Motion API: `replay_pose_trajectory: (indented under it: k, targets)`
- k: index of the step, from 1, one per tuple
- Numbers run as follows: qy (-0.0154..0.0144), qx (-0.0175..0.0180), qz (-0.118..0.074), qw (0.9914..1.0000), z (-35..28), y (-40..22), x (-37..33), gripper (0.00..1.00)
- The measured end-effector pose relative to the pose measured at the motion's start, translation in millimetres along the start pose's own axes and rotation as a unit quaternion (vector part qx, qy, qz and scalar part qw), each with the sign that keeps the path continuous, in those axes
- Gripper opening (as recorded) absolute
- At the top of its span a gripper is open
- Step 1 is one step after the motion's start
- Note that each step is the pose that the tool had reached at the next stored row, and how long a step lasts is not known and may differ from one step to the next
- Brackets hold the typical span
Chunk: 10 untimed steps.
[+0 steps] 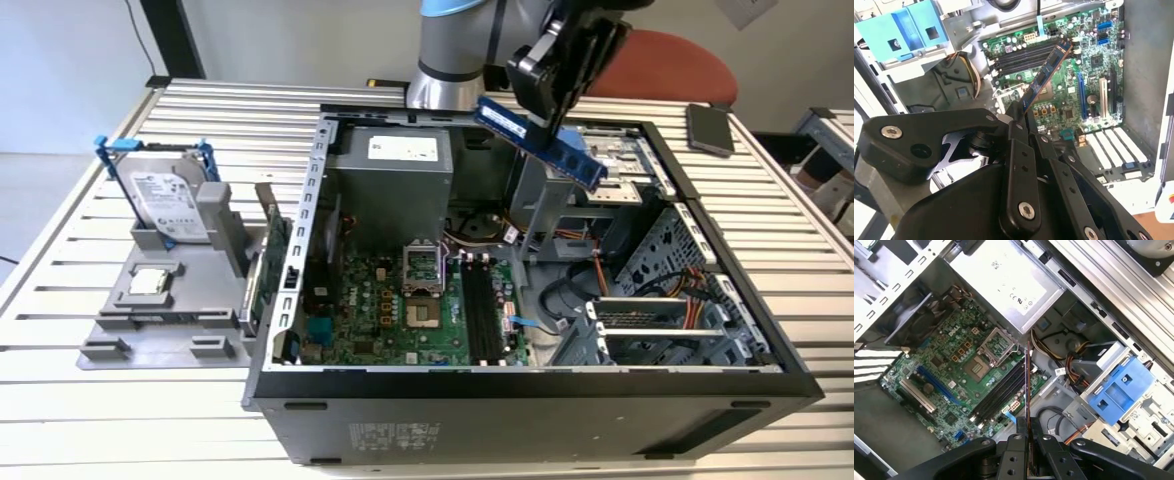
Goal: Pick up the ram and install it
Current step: 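Insert the ram into the slot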
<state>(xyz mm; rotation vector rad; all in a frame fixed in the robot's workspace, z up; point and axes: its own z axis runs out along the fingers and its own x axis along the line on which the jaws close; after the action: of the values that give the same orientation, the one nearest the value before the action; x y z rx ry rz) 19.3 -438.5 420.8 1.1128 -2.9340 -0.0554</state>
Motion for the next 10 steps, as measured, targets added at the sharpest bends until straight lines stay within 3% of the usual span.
replay_pose_trajectory:
  k: [10]
  targets:
    - [-0.0014,-0.0003,0.025,0.99968,0.0,-0.9,0.7,0.00]
